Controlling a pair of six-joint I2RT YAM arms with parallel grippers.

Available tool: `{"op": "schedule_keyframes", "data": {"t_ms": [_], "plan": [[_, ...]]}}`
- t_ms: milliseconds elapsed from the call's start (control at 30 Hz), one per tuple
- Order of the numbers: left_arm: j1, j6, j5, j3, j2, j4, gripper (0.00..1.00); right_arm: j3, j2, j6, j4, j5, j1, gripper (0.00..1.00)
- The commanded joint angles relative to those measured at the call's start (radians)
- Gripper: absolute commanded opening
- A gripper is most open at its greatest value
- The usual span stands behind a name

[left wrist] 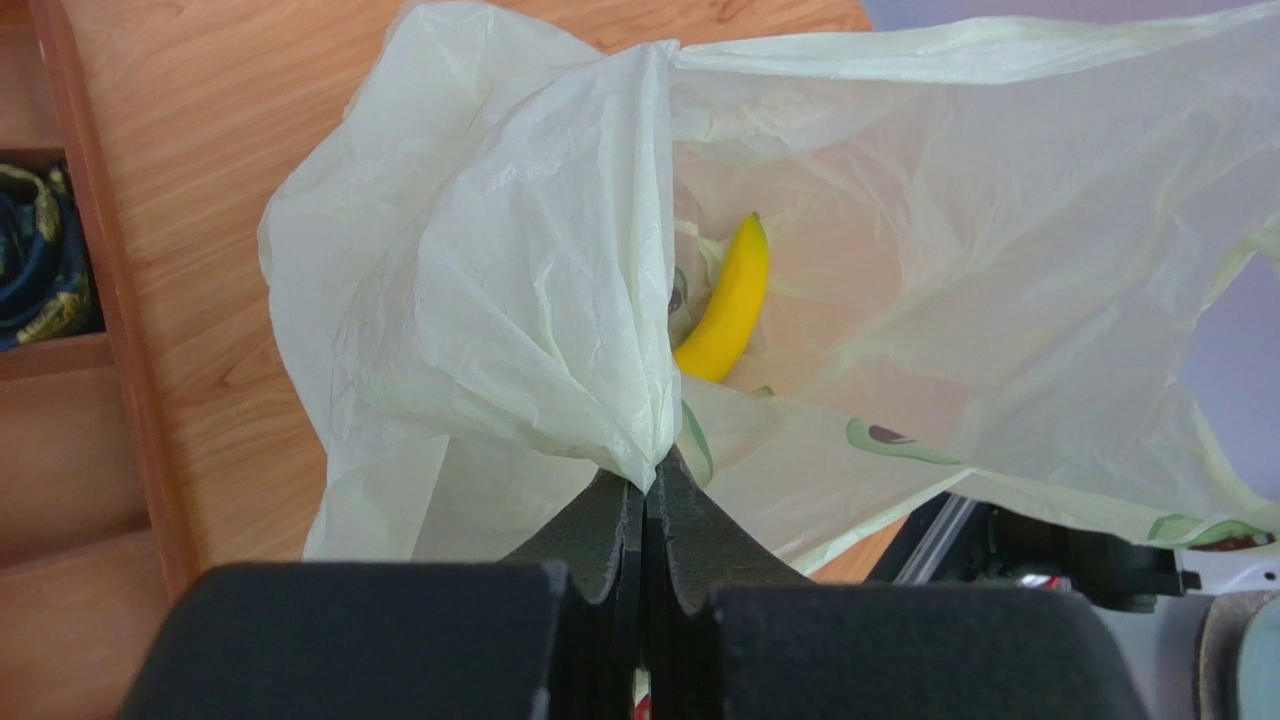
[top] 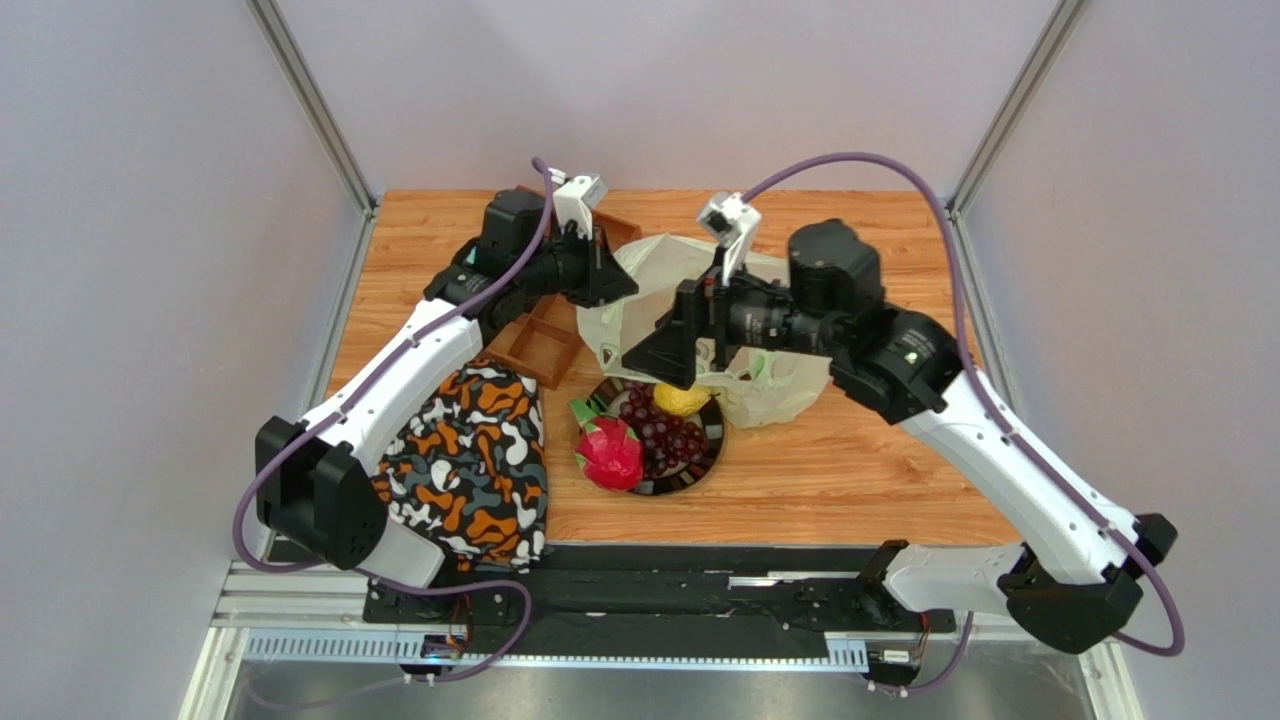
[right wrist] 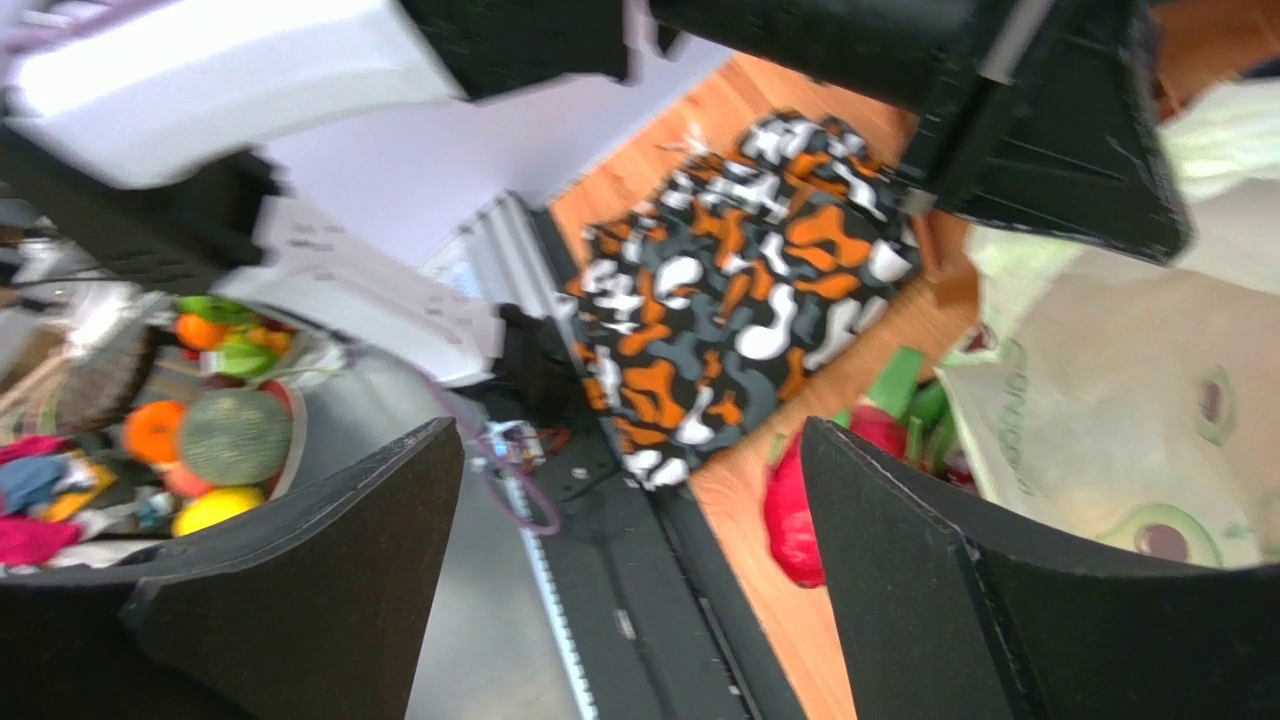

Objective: Place the fruits into the plastic bag

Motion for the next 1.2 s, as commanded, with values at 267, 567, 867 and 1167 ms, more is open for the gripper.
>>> {"op": "schedule_keyframes", "data": {"t_ms": [267, 567, 867, 1167], "plan": [[0.003, 0.123, -0.053, 0.021, -0.058, -0.133, 0.00, -0.152, 0.210, -0.091, -0.008, 0.430, 0.249, 0.92], [0.003, 0.118, -0.049, 0.009, -0.047, -0.116, 0.00, -0.212, 0.372, -0.083, -0.064, 0.620, 0.286, 1.00], [0.003, 0.118, -0.062, 0.003, -0.052, -0.113, 0.00, -0.309, 0.313, -0.055, -0.062, 0.605, 0.197, 0.97], [0.003, 0.115, -0.057, 0.003, -0.047, -0.107, 0.00, -0.441, 0.244, -0.060, -0.039, 0.580, 0.114, 0.82]]}}
